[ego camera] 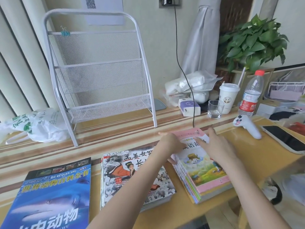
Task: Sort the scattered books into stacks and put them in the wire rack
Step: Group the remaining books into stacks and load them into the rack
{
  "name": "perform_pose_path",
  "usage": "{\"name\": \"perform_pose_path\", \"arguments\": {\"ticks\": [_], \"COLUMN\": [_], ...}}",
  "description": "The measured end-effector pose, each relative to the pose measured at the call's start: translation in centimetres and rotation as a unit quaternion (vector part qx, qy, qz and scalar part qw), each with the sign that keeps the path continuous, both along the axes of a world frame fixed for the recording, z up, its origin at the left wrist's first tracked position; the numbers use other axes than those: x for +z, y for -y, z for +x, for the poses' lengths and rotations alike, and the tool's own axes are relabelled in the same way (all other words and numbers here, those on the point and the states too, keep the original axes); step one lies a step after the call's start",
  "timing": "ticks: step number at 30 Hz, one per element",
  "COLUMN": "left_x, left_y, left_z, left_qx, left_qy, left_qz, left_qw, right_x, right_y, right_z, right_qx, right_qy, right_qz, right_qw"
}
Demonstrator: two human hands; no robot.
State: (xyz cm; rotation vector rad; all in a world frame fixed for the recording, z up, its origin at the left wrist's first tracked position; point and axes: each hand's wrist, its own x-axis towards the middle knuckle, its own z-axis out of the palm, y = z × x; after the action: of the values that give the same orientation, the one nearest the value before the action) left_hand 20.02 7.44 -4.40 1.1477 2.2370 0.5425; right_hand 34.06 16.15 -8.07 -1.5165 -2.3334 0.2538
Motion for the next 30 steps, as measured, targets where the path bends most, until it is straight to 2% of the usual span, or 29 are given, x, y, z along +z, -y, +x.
{"name": "perform_pose_path", "arguments": {"ticks": [2, 5, 8, 11, 15, 17, 20, 23, 25, 28, 30], "left_x": [0.6, 1.6, 2.2, 3.4, 5.9, 6.4, 5.8, 4.9, 4.6, 4.4, 4.3], "left_y": [-0.1, -0.4, 0.4, 1.9, 4.3, 6.0, 8.7, 10.2, 10.3, 9.6, 9.3], "left_z": [0.4, 0.9, 0.3, -2.8, -10.0, -13.8, -19.8, -24.8, -26.2, -28.0, -29.5], "left_qx": [-0.015, -0.097, -0.104, -0.032, 0.108, 0.173, 0.271, 0.362, 0.371, 0.378, 0.376], "left_qy": [-0.09, -0.185, -0.228, -0.22, -0.223, -0.241, -0.268, -0.222, -0.21, -0.202, -0.17], "left_qz": [-0.005, -0.043, -0.034, 0.042, 0.152, 0.225, 0.348, 0.375, 0.413, 0.479, 0.497], "left_qw": [0.996, 0.977, 0.967, 0.974, 0.957, 0.928, 0.856, 0.824, 0.805, 0.766, 0.763], "right_x": [-0.2, -0.2, 0.2, 1.4, 4.3, 5.3, 5.7, 6.5, 7.0, 6.9, 6.4], "right_y": [-0.1, -0.1, 0.2, 1.2, 3.0, 3.1, 1.9, 0.1, -1.4, -3.4, -4.5], "right_z": [0.0, -0.3, -0.6, -1.5, -6.3, -9.7, -15.2, -20.4, -22.4, -25.0, -26.3], "right_qx": [0.018, 0.04, 0.068, 0.099, 0.175, 0.217, 0.213, 0.148, 0.106, 0.075, 0.089], "right_qy": [0.063, 0.05, 0.032, -0.029, -0.109, -0.132, -0.208, -0.337, -0.397, -0.427, -0.435], "right_qz": [0.06, 0.028, 0.026, 0.067, 0.062, 0.046, -0.009, -0.03, -0.055, -0.09, -0.087], "right_qw": [0.996, 0.998, 0.997, 0.992, 0.976, 0.966, 0.955, 0.929, 0.91, 0.897, 0.892]}}
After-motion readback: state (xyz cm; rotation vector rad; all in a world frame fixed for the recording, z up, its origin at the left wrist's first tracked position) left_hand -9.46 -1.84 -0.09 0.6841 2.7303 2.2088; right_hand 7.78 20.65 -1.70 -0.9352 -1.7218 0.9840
